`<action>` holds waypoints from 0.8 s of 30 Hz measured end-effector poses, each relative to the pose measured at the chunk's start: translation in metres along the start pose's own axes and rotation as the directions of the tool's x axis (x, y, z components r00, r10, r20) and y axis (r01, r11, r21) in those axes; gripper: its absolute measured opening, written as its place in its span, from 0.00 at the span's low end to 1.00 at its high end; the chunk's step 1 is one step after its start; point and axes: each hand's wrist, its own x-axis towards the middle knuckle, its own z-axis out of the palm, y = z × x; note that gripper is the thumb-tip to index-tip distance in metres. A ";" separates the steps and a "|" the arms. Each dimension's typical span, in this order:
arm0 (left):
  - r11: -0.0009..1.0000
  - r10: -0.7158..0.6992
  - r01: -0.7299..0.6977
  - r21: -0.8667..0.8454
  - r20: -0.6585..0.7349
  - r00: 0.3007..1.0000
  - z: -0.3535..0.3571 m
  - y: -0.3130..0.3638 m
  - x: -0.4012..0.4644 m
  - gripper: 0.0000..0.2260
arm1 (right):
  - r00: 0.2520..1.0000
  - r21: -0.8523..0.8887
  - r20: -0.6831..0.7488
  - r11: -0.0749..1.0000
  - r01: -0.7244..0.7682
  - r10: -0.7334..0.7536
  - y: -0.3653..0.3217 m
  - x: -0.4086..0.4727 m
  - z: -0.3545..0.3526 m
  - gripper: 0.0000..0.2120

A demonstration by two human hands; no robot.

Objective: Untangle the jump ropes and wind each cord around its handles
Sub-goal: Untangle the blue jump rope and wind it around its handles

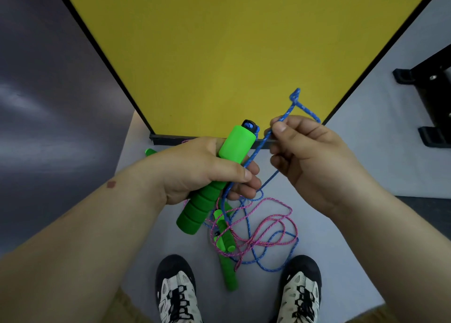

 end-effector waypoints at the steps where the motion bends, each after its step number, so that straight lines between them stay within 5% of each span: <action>1: 1.000 0.001 -0.001 0.010 0.000 1.000 0.000 -0.001 0.000 0.05 | 0.999 0.019 -0.031 1.000 0.014 -0.014 -0.001 0.001 -0.001 0.01; 6: 0.999 0.004 -0.004 0.037 -0.002 1.000 0.000 0.000 0.000 0.04 | 0.996 0.083 -0.088 0.996 0.017 -0.009 -0.003 0.003 -0.002 0.01; 13: 1.000 -0.019 0.019 0.016 -0.006 1.000 0.002 0.000 0.000 0.04 | 0.988 -0.041 0.123 0.996 -0.084 0.089 0.003 -0.003 0.003 0.03; 24: 0.999 -0.026 0.026 0.026 0.003 1.000 0.001 0.000 -0.001 0.06 | 0.987 0.069 -0.141 0.994 0.089 -0.079 -0.005 0.004 -0.006 0.02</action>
